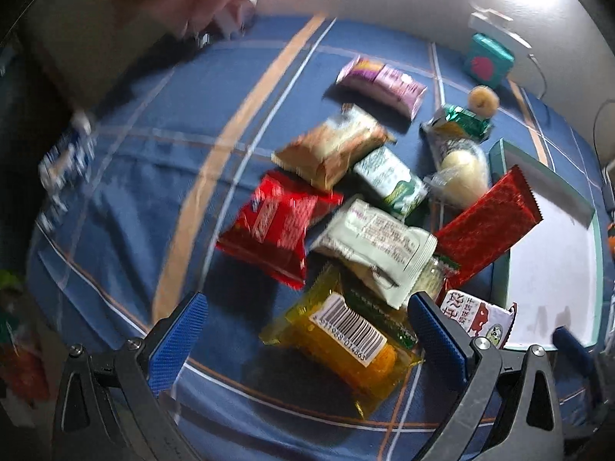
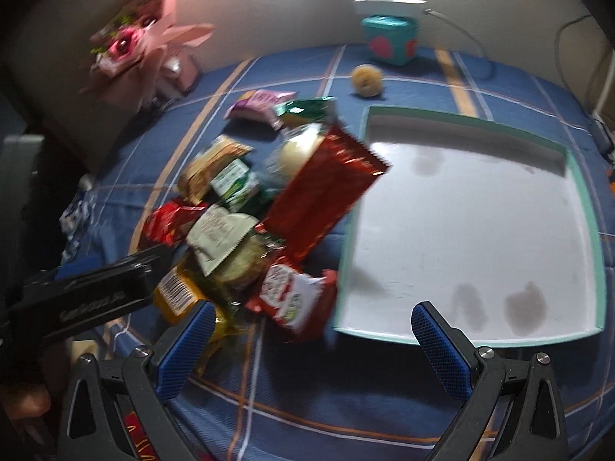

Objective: Organize snacks

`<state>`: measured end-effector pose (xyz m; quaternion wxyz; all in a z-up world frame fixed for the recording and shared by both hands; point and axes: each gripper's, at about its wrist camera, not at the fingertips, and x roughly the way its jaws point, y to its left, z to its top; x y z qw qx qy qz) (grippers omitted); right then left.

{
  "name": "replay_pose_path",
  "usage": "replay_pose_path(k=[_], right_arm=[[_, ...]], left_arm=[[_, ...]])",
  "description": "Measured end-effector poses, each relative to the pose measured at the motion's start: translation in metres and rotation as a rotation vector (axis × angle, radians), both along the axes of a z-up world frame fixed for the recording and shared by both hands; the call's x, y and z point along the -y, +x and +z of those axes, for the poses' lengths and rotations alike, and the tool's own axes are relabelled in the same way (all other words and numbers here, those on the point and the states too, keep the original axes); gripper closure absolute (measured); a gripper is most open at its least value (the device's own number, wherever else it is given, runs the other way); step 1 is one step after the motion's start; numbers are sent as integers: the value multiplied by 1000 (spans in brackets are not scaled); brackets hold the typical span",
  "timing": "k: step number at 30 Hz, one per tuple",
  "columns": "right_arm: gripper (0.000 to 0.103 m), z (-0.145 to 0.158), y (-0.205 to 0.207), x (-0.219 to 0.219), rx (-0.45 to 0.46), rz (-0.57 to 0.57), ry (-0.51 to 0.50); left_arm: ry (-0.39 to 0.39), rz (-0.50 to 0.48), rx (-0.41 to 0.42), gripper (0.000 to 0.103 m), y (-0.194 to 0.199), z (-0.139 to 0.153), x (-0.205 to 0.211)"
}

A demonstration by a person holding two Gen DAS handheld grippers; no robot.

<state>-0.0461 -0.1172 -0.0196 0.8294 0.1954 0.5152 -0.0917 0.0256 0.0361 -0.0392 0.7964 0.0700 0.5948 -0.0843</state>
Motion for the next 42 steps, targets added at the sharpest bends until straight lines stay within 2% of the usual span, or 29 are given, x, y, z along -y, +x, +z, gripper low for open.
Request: replay_pose_path(k=[3,5,7,9,14,16,17,24,30,36,41,42], right_arm=[[7,-6,4,-5,-10,35,42],[9,-11,8,-7,-23,45,61],[12,-13,10,-7,-34,48,62],[12,-14,12,-8,-39,51,71],[16,-12,13,-8,-32,53,70],[17,-9,15,-9,-24,61,60],[17,-7,16,-10,-12,68,57],[21,3,28,-12,27,107,36],[23,4,46,-20,37,175,27],[23,-16,60,-25,-49,217,-8],[24,-25,55,-24,-79,208,64],[24,-27,54,-25,-86,209,84]], left_arm=[[-35,41,-92,4,4,-17,-7],[-58,60,-143,12,4,-25,-10],[-97,85,-208,27,5,-35,-13],[-124,102,-245,28,4,-42,-16],[-130,94,-221,46,1,-36,-13],[-133,103,-204,57,3,-31,-13],[-135,110,-201,58,3,-29,-14],[-156,136,-187,62,17,-19,-23],[-130,159,-138,63,28,-11,-36],[-69,168,-54,63,37,7,-42],[-68,160,-46,62,36,18,-41],[-71,168,-51,60,38,19,-43]])
